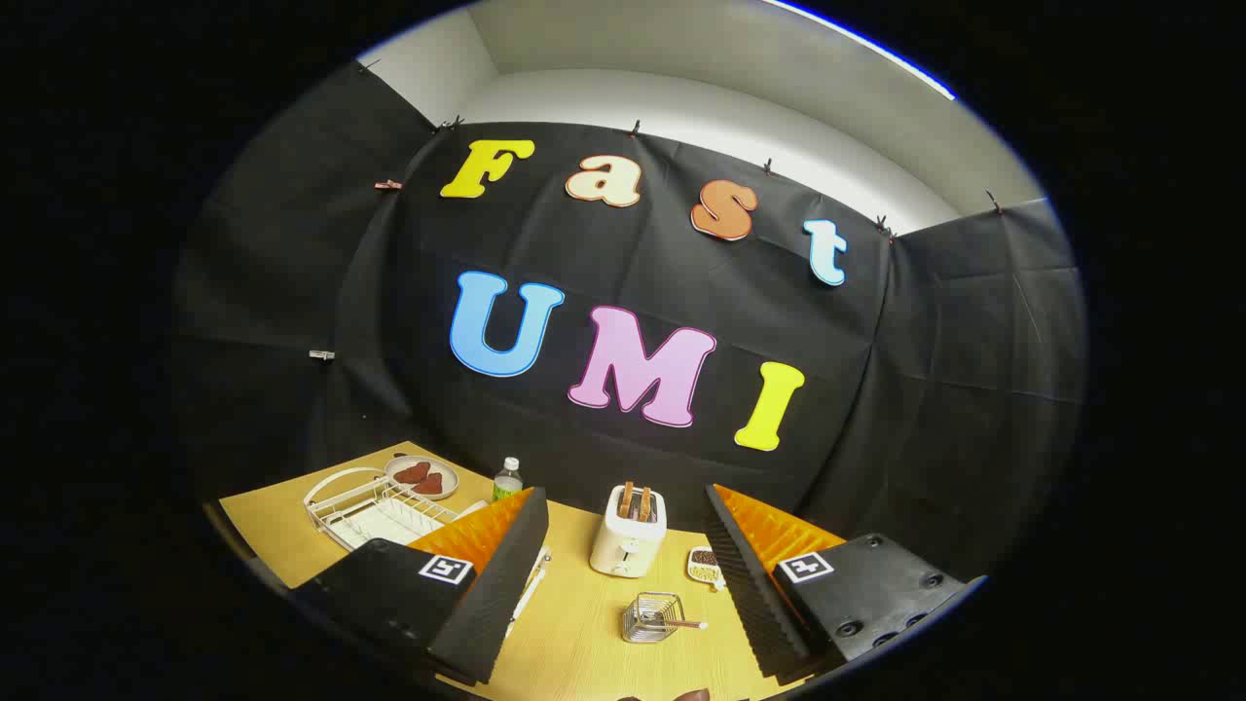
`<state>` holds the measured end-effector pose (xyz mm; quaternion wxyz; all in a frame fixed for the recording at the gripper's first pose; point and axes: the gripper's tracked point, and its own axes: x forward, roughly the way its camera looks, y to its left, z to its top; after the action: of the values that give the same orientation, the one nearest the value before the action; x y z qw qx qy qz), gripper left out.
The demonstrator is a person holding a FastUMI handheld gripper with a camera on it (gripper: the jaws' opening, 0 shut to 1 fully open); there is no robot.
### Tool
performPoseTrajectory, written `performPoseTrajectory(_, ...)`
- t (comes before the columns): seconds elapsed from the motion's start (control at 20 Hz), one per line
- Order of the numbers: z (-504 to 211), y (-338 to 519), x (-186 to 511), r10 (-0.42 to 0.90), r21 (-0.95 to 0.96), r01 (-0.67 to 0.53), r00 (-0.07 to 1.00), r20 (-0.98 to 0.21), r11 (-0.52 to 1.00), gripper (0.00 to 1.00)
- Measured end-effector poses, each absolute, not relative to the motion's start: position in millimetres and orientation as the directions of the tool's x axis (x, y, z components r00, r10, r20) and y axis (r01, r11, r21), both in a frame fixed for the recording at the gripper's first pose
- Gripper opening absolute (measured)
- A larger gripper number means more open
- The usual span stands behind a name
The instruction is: Take the plate from the dish rack, then take the spoon from the basket and place it into the plate.
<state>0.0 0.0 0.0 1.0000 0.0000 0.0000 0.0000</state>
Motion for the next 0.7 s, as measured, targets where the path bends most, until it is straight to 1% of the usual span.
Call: performPoseTrajectory(0.7,-6.9,6.9,11.6,0.009,0.002,-0.009,1.0,-0.021,1.0,0.98)
